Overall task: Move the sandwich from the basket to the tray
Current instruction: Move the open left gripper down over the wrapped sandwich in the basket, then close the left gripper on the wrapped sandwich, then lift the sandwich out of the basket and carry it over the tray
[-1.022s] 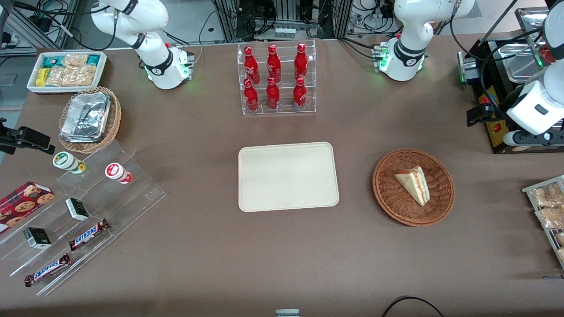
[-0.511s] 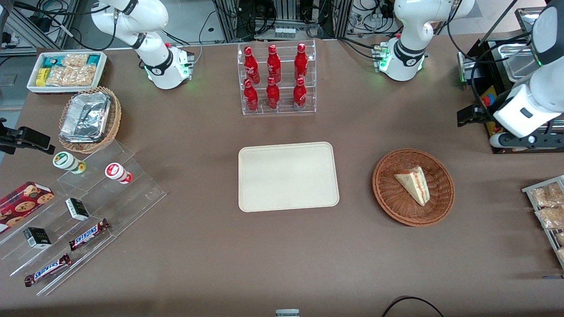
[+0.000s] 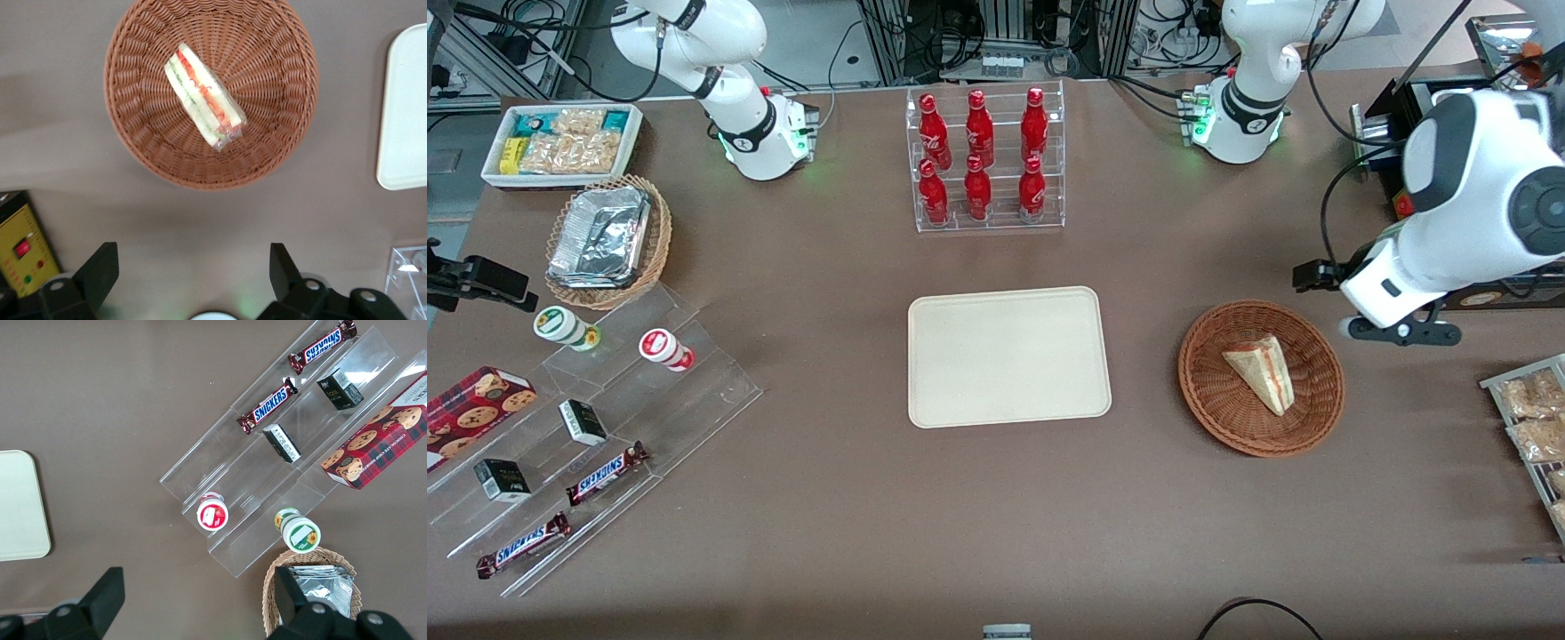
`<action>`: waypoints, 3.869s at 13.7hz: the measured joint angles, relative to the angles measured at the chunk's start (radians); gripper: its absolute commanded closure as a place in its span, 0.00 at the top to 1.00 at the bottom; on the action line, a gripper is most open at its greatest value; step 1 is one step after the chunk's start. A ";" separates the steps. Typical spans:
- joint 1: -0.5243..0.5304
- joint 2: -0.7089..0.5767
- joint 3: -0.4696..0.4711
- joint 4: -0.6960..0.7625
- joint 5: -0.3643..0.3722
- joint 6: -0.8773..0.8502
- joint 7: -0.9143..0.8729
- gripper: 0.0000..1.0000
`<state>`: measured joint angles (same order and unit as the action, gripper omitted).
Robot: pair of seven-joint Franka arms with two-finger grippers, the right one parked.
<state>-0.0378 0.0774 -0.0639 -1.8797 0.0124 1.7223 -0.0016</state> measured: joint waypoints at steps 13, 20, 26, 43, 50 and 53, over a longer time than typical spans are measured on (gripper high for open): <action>0.000 0.008 0.003 -0.245 -0.013 0.395 -0.357 1.00; -0.012 0.058 0.001 -0.250 -0.049 0.504 -0.775 1.00; -0.012 0.142 0.001 -0.252 -0.052 0.593 -0.797 1.00; -0.036 0.236 0.000 -0.247 -0.001 0.592 -0.799 0.00; -0.124 0.163 -0.020 -0.081 0.004 0.249 -0.674 0.00; -0.199 0.165 -0.041 -0.032 -0.016 0.193 -0.616 0.00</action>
<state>-0.2367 0.2423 -0.1050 -1.9116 -0.0032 1.9153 -0.6173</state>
